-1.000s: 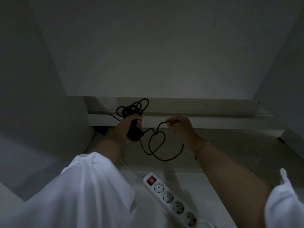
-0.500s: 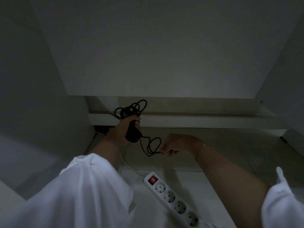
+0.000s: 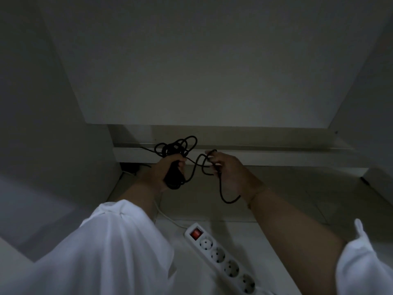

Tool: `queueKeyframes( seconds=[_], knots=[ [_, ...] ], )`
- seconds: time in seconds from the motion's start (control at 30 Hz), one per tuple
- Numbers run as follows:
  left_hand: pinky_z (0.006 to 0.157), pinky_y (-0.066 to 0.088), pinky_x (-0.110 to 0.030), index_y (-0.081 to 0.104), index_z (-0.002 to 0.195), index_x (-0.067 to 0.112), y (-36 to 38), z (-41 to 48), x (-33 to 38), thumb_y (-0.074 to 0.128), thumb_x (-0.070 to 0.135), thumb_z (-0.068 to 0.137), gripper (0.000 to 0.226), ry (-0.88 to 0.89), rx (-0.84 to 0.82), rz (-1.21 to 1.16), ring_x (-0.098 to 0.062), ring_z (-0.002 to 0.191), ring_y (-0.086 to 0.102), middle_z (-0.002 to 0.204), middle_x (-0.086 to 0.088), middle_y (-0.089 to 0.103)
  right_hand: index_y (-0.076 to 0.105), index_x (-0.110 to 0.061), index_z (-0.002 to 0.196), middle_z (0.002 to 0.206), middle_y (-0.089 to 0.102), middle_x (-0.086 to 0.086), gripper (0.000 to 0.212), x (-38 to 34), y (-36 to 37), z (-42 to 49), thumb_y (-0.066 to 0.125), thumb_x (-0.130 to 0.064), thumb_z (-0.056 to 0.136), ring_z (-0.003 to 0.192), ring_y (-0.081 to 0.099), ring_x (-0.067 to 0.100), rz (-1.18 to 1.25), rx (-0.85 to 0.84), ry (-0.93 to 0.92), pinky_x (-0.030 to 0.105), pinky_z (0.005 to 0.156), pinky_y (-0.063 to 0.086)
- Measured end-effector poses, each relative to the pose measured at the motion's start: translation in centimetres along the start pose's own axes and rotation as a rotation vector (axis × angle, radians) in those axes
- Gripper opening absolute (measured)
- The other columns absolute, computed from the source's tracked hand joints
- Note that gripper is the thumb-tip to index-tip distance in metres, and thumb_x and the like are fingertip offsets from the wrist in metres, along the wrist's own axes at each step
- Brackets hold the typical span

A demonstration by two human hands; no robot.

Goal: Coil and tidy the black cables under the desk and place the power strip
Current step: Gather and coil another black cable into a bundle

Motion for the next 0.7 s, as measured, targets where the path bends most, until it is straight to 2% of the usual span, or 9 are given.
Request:
queueKeyframes(
  seconds=[0.03, 0.1, 0.13, 0.2, 0.3, 0.4, 0.53, 0.63, 0.7],
  knots=[
    [0.037, 0.037, -0.015, 0.043, 0.072, 0.016, 0.0, -0.1, 0.0, 0.045, 0.009, 0.094, 0.023, 0.000, -0.008, 0.012, -0.005, 0.034, 0.044, 0.043, 0.006, 0.046, 0.067, -0.015, 0.095, 0.088, 0.058, -0.002, 0.015, -0.2, 0.1, 0.1, 0.052, -0.016, 0.092, 0.076, 0.052, 0.012, 0.036, 0.004, 0.008, 0.020, 0.062, 0.036],
    [0.038, 0.037, -0.015, 0.043, 0.068, 0.016, -0.1, -0.4, -0.3, 0.047, 0.008, 0.093, 0.026, -0.018, -0.015, 0.043, -0.005, 0.035, 0.044, 0.044, 0.006, 0.046, 0.065, -0.008, 0.113, 0.107, 0.057, 0.002, 0.028, -0.6, -0.1, 0.5, 0.056, -0.022, 0.090, 0.095, 0.051, 0.015, -0.078, 0.043, 0.018, 0.024, 0.075, 0.038],
    [0.039, 0.038, -0.015, 0.043, 0.067, 0.016, -0.2, -0.5, -0.4, 0.049, 0.009, 0.092, 0.027, -0.028, -0.017, 0.069, -0.005, 0.035, 0.044, 0.045, 0.006, 0.047, 0.062, -0.003, 0.120, 0.111, 0.055, 0.005, 0.034, -0.9, -0.3, 0.6, 0.056, -0.020, 0.091, 0.096, 0.050, 0.015, -0.194, 0.075, 0.013, 0.025, 0.079, 0.038],
    [0.039, 0.039, -0.016, 0.046, 0.065, 0.016, -0.3, -0.5, -0.5, 0.054, 0.012, 0.090, 0.026, -0.035, -0.001, 0.116, -0.005, 0.036, 0.045, 0.047, 0.005, 0.048, 0.059, 0.004, 0.119, 0.099, 0.058, 0.008, 0.032, -1.2, -0.2, 0.6, 0.052, -0.013, 0.094, 0.079, 0.051, 0.013, -0.317, 0.095, -0.018, 0.027, 0.079, 0.043],
    [0.041, 0.039, -0.017, 0.051, 0.065, 0.015, -0.3, -0.5, -0.5, 0.060, 0.015, 0.087, 0.024, -0.034, 0.032, 0.198, -0.006, 0.038, 0.047, 0.050, 0.005, 0.051, 0.062, -0.002, 0.098, 0.080, 0.058, 0.003, 0.017, -0.8, 0.4, 0.4, 0.045, -0.004, 0.096, 0.070, 0.054, 0.010, -0.175, 0.049, -0.035, 0.022, 0.072, 0.047],
    [0.046, 0.041, -0.019, 0.058, 0.061, 0.014, -0.2, -0.7, -0.8, 0.072, 0.023, 0.079, 0.024, -0.051, 0.056, 0.338, -0.008, 0.043, 0.050, 0.057, 0.003, 0.054, 0.056, -0.008, 0.078, 0.077, 0.060, 0.008, 0.026, -1.2, 0.6, 0.5, 0.040, -0.002, 0.097, 0.070, 0.059, 0.017, -0.054, 0.057, -0.068, 0.025, 0.068, 0.052],
    [0.035, 0.036, -0.009, 0.062, 0.074, 0.009, 1.0, -2.2, -1.1, 0.063, 0.021, 0.088, 0.018, -0.083, 0.066, 0.421, -0.005, 0.030, 0.050, 0.049, 0.003, 0.059, 0.050, -0.004, 0.079, 0.073, 0.056, 0.013, 0.028, -1.5, 0.3, 0.7, 0.032, 0.000, 0.100, 0.071, 0.062, 0.023, 0.250, 0.090, -0.060, 0.033, 0.065, 0.055],
    [0.033, 0.036, -0.009, 0.064, 0.083, 0.008, 2.1, -3.0, -1.2, 0.058, 0.020, 0.091, 0.015, -0.111, 0.034, 0.425, -0.004, 0.028, 0.051, 0.047, 0.004, 0.060, 0.050, -0.003, 0.079, 0.068, 0.050, 0.011, 0.027, -1.2, 0.6, 0.7, 0.033, -0.003, 0.100, 0.066, 0.058, 0.023, 0.449, 0.050, -0.046, 0.036, 0.065, 0.055],
    [0.030, 0.032, -0.008, 0.061, 0.089, 0.007, 2.5, -3.0, -1.2, 0.052, 0.018, 0.095, 0.015, -0.112, 0.019, 0.411, -0.001, 0.025, 0.047, 0.038, 0.007, 0.056, 0.052, -0.003, 0.080, 0.063, 0.047, 0.008, 0.027, -0.8, 0.7, 0.6, 0.034, -0.002, 0.100, 0.058, 0.053, 0.020, 0.544, 0.063, -0.022, 0.031, 0.055, 0.057]
  ],
)
Point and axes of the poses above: each hand's wrist, its own z-axis towards the middle knuckle, its own y-axis out of the palm, x = y × z, the point moved 9 cm from there along z, towards the middle knuckle
